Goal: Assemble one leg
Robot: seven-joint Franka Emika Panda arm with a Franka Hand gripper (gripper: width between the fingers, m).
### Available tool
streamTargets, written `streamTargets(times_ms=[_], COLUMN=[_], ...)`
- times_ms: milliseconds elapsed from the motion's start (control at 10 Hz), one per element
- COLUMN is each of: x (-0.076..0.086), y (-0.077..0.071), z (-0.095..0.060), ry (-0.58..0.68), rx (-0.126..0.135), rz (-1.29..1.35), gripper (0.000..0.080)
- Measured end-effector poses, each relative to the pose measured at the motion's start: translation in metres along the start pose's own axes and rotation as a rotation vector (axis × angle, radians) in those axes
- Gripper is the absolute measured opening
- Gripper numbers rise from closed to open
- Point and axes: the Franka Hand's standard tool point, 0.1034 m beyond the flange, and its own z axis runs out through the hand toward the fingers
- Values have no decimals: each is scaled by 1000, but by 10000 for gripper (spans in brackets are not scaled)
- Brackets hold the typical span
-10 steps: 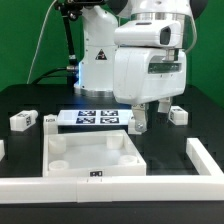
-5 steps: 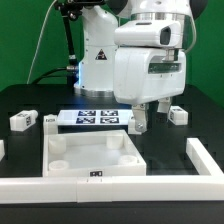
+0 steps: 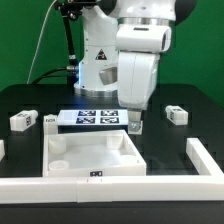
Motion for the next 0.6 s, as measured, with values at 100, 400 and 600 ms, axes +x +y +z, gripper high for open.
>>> streamTargets(times_ms=[100, 400, 600], x=[-16, -21, -22], y=[1, 1, 1], z=[0, 1, 1], ry=[-5, -6, -6], rx=[10, 11, 11], rz=[2, 14, 15], gripper=[650, 650, 650])
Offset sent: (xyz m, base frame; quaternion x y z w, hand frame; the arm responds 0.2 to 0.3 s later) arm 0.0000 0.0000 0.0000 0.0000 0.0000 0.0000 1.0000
